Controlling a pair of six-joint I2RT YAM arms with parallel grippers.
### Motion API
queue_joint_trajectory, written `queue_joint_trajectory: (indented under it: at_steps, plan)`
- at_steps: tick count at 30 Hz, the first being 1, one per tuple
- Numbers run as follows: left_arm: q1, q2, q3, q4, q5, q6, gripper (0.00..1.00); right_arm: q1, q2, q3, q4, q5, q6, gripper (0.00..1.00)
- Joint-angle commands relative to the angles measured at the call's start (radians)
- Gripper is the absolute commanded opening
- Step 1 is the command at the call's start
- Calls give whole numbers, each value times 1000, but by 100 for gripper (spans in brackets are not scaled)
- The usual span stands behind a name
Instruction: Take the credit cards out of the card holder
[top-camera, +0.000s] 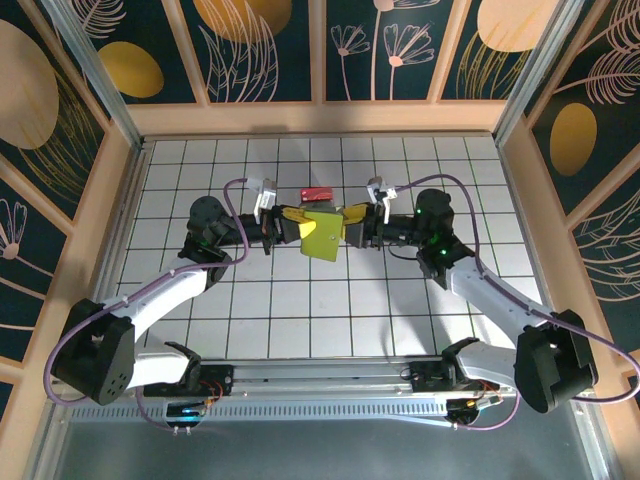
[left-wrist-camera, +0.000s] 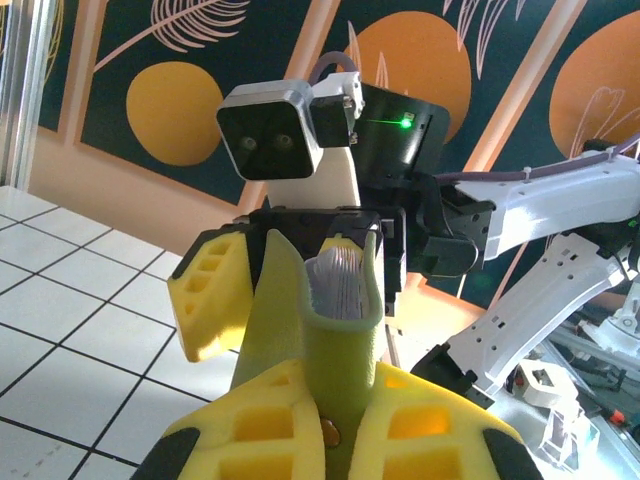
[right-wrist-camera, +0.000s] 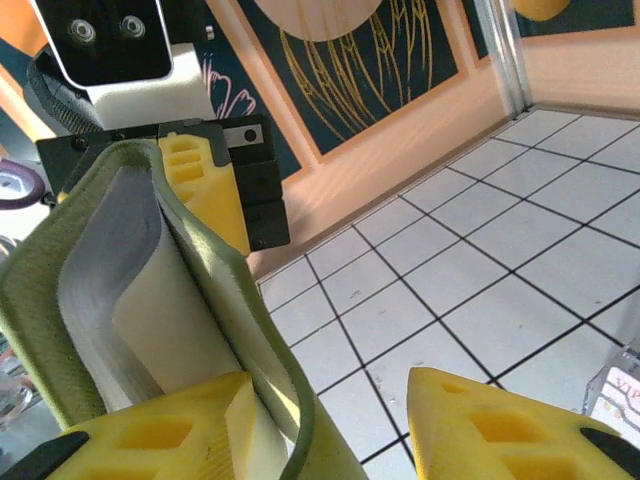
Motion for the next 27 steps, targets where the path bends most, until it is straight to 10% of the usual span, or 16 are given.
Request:
queue_joint_trajectory:
  at_steps: [1,10,17,27]
  plan:
    - [-11,-6,21,75,21,3,0,11,11,41,19,-84,-11,43]
    - [-12,0,50,-87,-98,57,0,8,-27,43,-72,-31,-42,0]
    - [-11,45,85,-222,-178,62,61,12,-60,78,-217,120,-29,0]
    - [-19,137,73,-146,-167,-31,86,110,-16,159,-393,378,5,0]
